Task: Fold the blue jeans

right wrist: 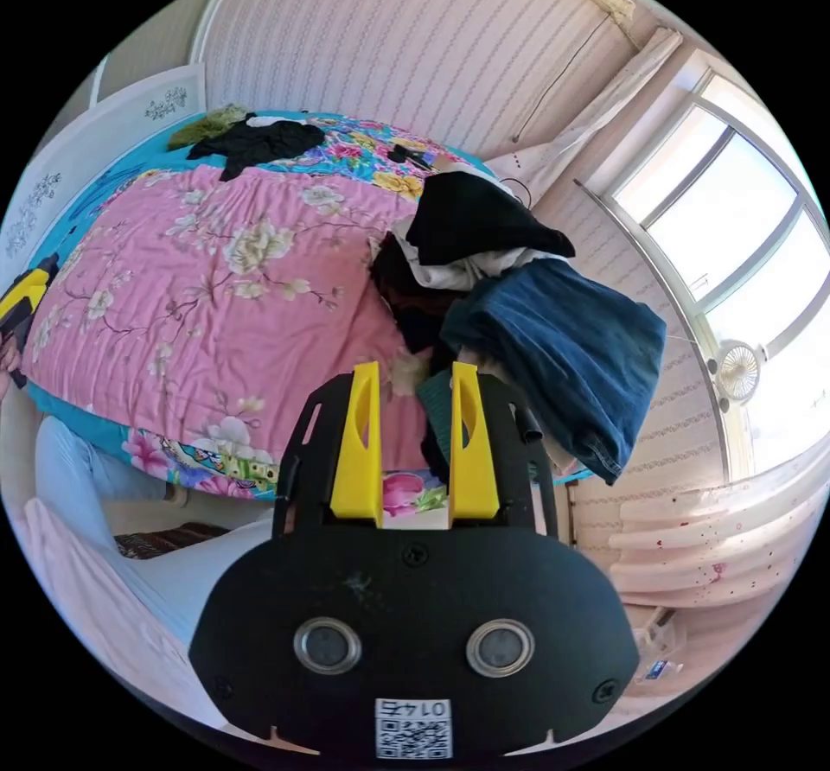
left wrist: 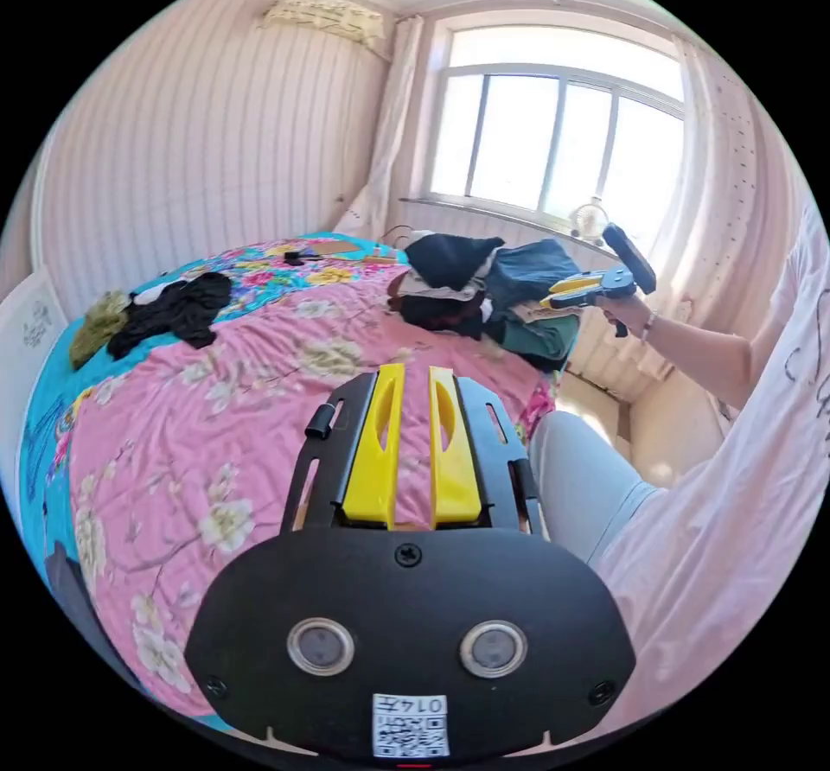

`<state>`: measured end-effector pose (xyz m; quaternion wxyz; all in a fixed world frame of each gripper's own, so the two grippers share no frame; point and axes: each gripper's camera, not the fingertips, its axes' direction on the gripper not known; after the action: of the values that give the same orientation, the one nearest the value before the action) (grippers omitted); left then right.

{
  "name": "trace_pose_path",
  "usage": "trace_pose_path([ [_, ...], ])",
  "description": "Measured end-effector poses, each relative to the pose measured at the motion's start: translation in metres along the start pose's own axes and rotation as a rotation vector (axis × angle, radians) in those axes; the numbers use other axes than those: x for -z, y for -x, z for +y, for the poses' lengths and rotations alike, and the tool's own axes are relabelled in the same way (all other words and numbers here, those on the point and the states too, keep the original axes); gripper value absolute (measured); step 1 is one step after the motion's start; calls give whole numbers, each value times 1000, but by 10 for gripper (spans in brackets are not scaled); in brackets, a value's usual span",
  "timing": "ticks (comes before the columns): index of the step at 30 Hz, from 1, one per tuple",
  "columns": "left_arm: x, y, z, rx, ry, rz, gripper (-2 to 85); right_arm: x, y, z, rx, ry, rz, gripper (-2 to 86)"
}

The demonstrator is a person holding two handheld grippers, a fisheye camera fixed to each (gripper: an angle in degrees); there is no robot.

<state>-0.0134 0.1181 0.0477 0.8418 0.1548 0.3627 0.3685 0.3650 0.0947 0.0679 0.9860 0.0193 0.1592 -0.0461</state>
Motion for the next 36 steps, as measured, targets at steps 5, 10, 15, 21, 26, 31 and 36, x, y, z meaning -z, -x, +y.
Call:
trace_pose_path([
  [5, -107, -47, -78, -112, 27, 105, 63, -3, -57, 12, -9, -39, 30, 158],
  [10, -234, -77, -145, -153, 132, 178, 76, -30, -114, 38, -20, 44, 84, 142],
  [15, -320, -80, -191, -112, 224, 187, 103, 5, -183, 92, -52, -101, -56, 46],
  [21, -401, -84, -234, -48, 300, 212, 157, 70, -264, 163, -157, -289, -53, 18],
  [26, -445, -76, -255, 99, 431, 320, 122, 111, -324, 221, -269, -417, -75, 13],
  [31, -413, -67, -274, 50, 285, 355, 52, 158, -372, 278, -378, -611, -36, 10],
  [36, -378, -49, -296, 122, 173, 405, 43, 208, -403, 301, -425, -785, 10, 8],
])
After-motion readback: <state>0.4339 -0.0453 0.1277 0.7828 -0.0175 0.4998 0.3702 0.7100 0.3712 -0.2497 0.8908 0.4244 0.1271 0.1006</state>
